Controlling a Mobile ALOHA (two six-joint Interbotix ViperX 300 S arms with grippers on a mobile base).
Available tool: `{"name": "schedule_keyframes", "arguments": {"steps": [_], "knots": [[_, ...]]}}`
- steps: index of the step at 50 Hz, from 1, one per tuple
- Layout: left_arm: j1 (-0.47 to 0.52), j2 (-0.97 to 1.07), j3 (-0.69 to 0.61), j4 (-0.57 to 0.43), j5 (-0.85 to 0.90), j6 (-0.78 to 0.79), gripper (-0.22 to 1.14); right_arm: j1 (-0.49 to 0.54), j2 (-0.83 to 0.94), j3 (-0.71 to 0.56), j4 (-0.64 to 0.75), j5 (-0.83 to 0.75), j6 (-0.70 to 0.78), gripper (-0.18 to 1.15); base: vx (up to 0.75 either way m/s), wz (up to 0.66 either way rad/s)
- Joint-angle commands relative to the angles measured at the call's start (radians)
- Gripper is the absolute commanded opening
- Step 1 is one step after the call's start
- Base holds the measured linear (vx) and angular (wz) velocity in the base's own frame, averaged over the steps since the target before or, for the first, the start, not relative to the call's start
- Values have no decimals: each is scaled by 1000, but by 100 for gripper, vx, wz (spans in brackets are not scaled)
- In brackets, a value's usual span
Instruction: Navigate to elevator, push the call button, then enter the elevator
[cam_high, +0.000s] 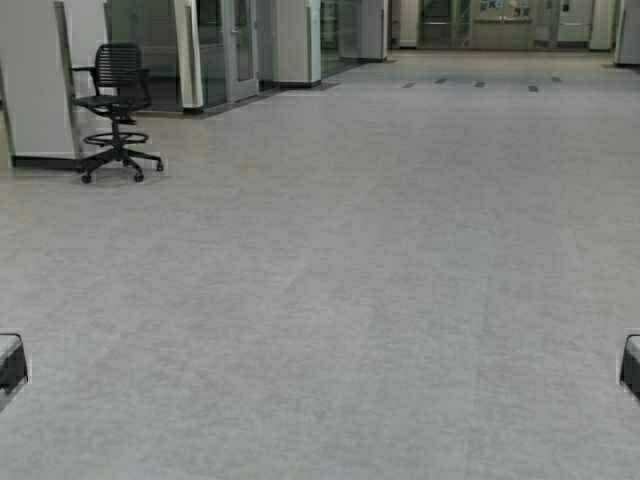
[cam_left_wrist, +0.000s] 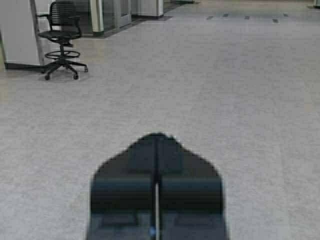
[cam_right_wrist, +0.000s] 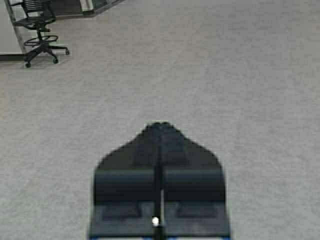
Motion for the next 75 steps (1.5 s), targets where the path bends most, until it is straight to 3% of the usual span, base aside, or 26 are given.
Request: {"name": "schedule_keyframes", "arguments": {"steps": [1,75], "knots": [[0,3,-15,-2,-6,3,2,-2,-3,-12,-2,-8,-2,7,72,30],[0,31,-15,-3,-12,-5,2,0,-54,-2,-3,-8,-2,7,76,21]]}}
